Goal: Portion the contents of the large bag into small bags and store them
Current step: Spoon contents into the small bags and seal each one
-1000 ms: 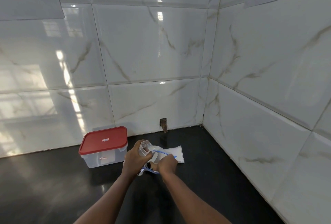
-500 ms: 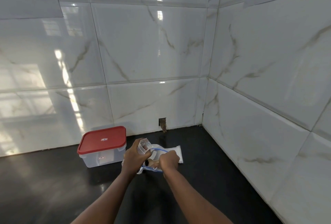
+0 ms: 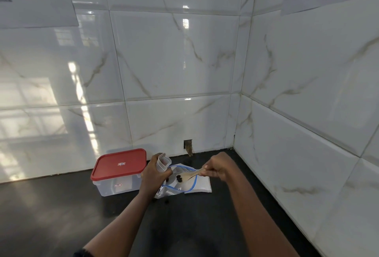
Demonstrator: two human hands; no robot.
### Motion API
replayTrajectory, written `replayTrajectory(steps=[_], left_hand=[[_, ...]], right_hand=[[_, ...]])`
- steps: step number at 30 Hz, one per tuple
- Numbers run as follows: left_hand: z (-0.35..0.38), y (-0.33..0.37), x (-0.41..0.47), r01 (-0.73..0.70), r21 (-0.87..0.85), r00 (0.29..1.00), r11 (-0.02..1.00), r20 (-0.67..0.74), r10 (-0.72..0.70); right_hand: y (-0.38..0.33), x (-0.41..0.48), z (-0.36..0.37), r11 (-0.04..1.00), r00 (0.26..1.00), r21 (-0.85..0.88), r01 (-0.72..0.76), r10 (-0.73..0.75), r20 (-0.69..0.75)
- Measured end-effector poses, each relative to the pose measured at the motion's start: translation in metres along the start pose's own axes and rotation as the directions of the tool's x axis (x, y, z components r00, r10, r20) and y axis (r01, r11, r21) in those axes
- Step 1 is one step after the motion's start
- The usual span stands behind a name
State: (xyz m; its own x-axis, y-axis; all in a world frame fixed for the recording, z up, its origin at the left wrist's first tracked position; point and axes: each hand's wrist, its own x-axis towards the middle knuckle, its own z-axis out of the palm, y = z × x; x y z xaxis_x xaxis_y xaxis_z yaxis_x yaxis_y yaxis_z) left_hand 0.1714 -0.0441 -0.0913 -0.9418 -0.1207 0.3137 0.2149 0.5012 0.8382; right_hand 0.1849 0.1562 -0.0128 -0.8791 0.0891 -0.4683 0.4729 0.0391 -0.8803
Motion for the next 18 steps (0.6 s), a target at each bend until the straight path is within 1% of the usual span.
replayTrajectory(steps=[2,4,6,9,11,12,13,15,16,18], left_hand=[[0.000,-0.001,0.002,0.002,0.013,1.000,1.000,0.003,-0.002],[0.000,-0.001,0.003,0.000,0.016,1.000,1.000,0.011,0.000],[0.000,-0.001,0.002,-0.005,0.016,1.000,1.000,0.013,0.004],[0.001,-0.003,0.001,-0.009,0.039,1.000,0.999,0.008,0.008],[0.001,-0.004,0.001,-0.006,0.058,1.000,0.998,0.009,0.006],[0.000,-0.003,0.001,-0.007,0.058,1.000,0.998,0.009,0.006],[0.000,-0.003,0.002,-0.011,0.055,1.000,0.998,0.006,0.011],[-0.001,-0.002,0.001,-0.027,0.048,1.000,0.998,-0.006,0.027],[-0.002,-0.001,0.001,-0.028,0.046,1.000,0.999,-0.010,0.028],[-0.003,-0.002,0.001,-0.014,0.036,1.000,0.999,-0.011,0.015]], right_hand=[[-0.014,-0.012,-0.009,1.000,0.999,0.001,0.012,-0.012,0.050],[-0.024,-0.023,-0.014,0.998,0.996,0.057,0.038,-0.043,0.073],[-0.031,-0.029,-0.012,0.988,0.991,0.117,0.097,-0.107,0.079],[-0.035,-0.033,0.002,0.977,0.978,0.090,0.192,-0.198,0.062],[-0.035,-0.034,0.013,0.971,0.970,0.013,0.239,-0.239,0.038],[-0.034,-0.034,0.018,0.960,0.962,-0.062,0.274,-0.273,0.017],[-0.033,-0.032,0.023,0.929,0.944,-0.173,0.326,-0.331,0.001],[-0.030,-0.032,0.030,0.828,0.896,-0.378,0.414,-0.443,0.010],[-0.028,-0.034,0.033,0.789,0.881,-0.437,0.433,-0.472,0.020],[-0.026,-0.036,0.038,0.725,0.850,-0.502,0.472,-0.526,0.039]])
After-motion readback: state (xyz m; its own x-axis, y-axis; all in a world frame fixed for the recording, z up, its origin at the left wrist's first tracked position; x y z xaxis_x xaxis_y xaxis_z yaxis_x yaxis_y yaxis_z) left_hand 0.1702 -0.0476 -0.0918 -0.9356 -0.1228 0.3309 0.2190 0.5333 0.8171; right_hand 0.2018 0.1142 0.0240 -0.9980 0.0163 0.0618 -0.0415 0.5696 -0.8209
